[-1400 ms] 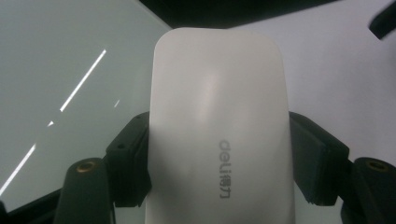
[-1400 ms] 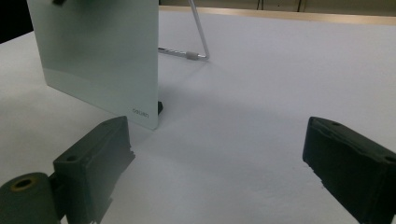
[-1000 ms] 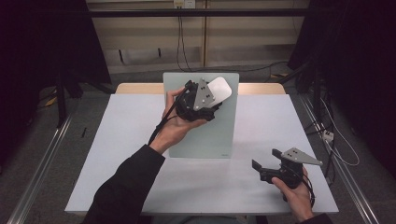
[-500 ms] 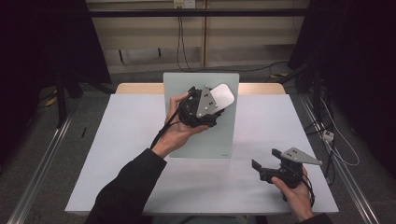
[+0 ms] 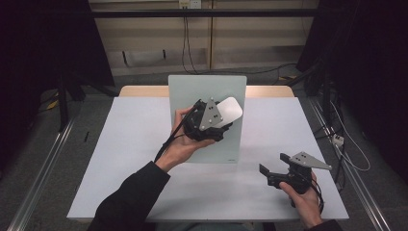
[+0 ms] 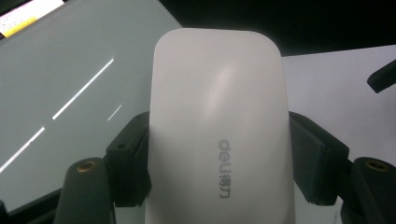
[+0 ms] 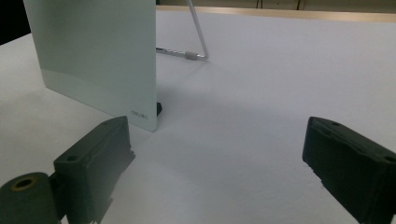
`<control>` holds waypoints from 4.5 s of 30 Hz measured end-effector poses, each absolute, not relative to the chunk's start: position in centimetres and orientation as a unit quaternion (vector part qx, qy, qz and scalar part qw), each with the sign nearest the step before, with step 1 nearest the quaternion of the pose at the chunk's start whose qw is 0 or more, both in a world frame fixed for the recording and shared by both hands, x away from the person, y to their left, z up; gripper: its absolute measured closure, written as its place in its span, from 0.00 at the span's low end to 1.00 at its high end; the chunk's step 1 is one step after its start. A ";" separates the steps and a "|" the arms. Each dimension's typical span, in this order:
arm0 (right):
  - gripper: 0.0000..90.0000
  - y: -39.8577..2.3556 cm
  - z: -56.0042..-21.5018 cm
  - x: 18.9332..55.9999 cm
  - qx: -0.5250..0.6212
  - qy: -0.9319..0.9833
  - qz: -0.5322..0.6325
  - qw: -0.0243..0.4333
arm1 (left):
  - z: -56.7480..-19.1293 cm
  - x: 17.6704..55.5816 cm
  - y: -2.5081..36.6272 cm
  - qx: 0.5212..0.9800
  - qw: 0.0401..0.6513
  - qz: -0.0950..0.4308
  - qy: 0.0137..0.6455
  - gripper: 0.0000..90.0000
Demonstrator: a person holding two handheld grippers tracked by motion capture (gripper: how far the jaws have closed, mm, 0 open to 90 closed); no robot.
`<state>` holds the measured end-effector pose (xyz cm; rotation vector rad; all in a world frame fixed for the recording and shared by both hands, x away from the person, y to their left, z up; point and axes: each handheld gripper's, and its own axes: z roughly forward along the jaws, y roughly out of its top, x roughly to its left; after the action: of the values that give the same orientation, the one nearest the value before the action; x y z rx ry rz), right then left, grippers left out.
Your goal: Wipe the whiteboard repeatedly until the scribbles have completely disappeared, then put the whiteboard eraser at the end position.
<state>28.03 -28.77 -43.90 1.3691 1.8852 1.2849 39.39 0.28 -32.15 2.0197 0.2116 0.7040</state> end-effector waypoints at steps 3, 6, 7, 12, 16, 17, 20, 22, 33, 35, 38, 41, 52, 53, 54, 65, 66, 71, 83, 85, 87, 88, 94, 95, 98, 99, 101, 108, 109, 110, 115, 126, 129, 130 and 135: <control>0.08 -28.7 -43.9 28.0 0.498 0.690 0.469 0.239 | -32.7 39.1 0.5 0.829 0.479 0.270 0.102 0.35; 0.08 -28.7 -43.9 27.9 0.496 0.690 0.470 0.239 | -33.0 38.9 1.0 0.827 0.488 0.258 0.111 0.35; 0.08 -28.7 -43.9 27.9 0.496 0.690 0.469 0.239 | -33.2 38.8 1.1 0.827 0.490 0.251 0.115 0.35; 0.08 -28.8 -43.9 27.8 0.496 0.689 0.471 0.239 | -33.7 38.6 2.0 0.829 0.490 0.236 0.128 0.35; 0.08 -28.8 -43.9 27.8 0.496 0.690 0.470 0.239 | -33.8 38.6 2.8 0.825 0.498 0.227 0.141 0.35; 0.08 -28.7 -43.9 27.8 0.496 0.690 0.470 0.239 | -33.8 38.6 2.9 0.825 0.500 0.223 0.143 0.35; 0.08 -28.7 -43.9 27.9 0.496 0.690 0.470 0.239 | -33.9 38.4 3.4 0.825 0.500 0.216 0.147 0.35; 0.08 -28.7 -43.9 27.9 0.496 0.690 0.470 0.239 | -34.0 38.3 3.8 0.824 0.505 0.208 0.152 0.35; 0.08 -28.7 -43.9 27.9 0.497 0.690 0.469 0.238 | -34.7 38.0 5.5 0.830 0.498 0.193 0.163 0.35; 0.08 -28.7 -43.9 27.9 0.497 0.690 0.469 0.238 | -34.7 37.9 5.5 0.833 0.493 0.194 0.161 0.35; 0.08 -28.7 -43.9 27.9 0.497 0.690 0.469 0.238 | -34.7 37.5 5.7 0.839 0.486 0.190 0.153 0.35; 0.08 -28.7 -43.9 27.9 0.497 0.690 0.469 0.238 | -35.0 37.3 6.0 0.840 0.487 0.184 0.153 0.35; 0.08 -28.7 -43.9 27.9 0.496 0.690 0.470 0.238 | -35.9 37.0 7.3 0.849 0.478 0.157 0.163 0.35; 0.08 -28.7 -43.9 27.9 0.496 0.690 0.470 0.238 | -35.9 37.0 7.4 0.852 0.473 0.156 0.159 0.35; 0.08 -28.7 -43.9 27.9 0.497 0.689 0.470 0.238 | -36.0 36.9 7.5 0.853 0.474 0.149 0.161 0.35; 0.08 -28.6 -44.0 28.4 0.503 0.687 0.472 0.228 | -36.9 36.6 7.4 0.872 0.451 0.129 0.139 0.35; 0.08 -28.6 -44.0 28.3 0.503 0.687 0.472 0.229 | -36.9 36.6 7.3 0.876 0.445 0.128 0.133 0.35; 0.08 -28.7 -44.0 28.2 0.501 0.687 0.473 0.230 | -37.5 36.3 6.8 0.894 0.419 0.111 0.115 0.35; 0.08 -28.7 -43.9 27.7 0.496 0.693 0.468 0.233 | -39.2 36.3 5.3 0.923 0.369 0.072 0.087 0.35; 0.08 -28.7 -43.9 27.7 0.495 0.693 0.468 0.234 | -39.7 36.2 5.1 0.928 0.357 0.065 0.086 0.35; 0.08 -28.7 -44.0 27.7 0.496 0.693 0.468 0.233 | -40.1 36.2 4.9 0.932 0.348 0.060 0.083 0.35; 0.08 -28.7 -44.0 27.7 0.496 0.693 0.468 0.233 | -40.3 36.1 4.8 0.933 0.346 0.058 0.082 0.35; 0.08 -28.7 -43.9 27.7 0.496 0.693 0.468 0.234 | -41.2 35.8 3.9 0.942 0.325 0.048 0.074 0.35; 0.08 -28.7 -43.9 27.7 0.496 0.693 0.468 0.234 | -41.4 35.9 3.7 0.943 0.319 0.044 0.077 0.35; 0.08 -28.7 -43.9 27.7 0.495 0.693 0.469 0.233 | -42.1 35.9 3.3 0.949 0.301 0.035 0.080 0.35; 0.08 -28.7 -43.9 27.7 0.495 0.693 0.470 0.233 | -42.3 35.9 3.1 0.950 0.301 0.031 0.079 0.35; 0.08 -28.7 -43.9 27.7 0.495 0.693 0.469 0.233 | -42.6 35.7 2.9 0.950 0.300 0.024 0.079 0.35; 0.08 -28.7 -43.9 27.7 0.494 0.694 0.469 0.233 | -43.4 35.7 2.5 0.952 0.293 0.020 0.085 0.35; 0.08 -28.7 -43.9 27.7 0.495 0.694 0.469 0.232 | -43.5 35.7 2.5 0.952 0.293 0.020 0.087 0.35; 0.08 -28.7 -44.0 27.8 0.494 0.694 0.469 0.232 | -43.7 35.7 2.4 0.950 0.297 0.023 0.091 0.35; 0.08 -28.6 -43.9 27.7 0.493 0.694 0.470 0.233 | -43.9 35.8 2.4 0.951 0.295 0.019 0.095 0.35; 0.08 -28.6 -43.9 27.8 0.493 0.695 0.469 0.232 | -44.2 35.8 2.4 0.948 0.299 0.019 0.104 0.34; 0.08 -28.6 -43.9 27.8 0.493 0.695 0.469 0.233 | -44.3 35.8 2.5 0.948 0.301 0.020 0.103 0.34; 0.08 -28.6 -43.9 27.8 0.493 0.694 0.469 0.233 | -44.2 35.9 2.5 0.949 0.297 0.019 0.104 0.34; 0.08 -28.6 -44.0 27.8 0.493 0.695 0.468 0.233 | -44.3 35.6 2.4 0.947 0.302 0.036 0.104 0.33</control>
<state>27.79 -28.62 -43.95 1.3547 1.9098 1.2857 35.57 2.43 -44.26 2.5104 0.2766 0.0953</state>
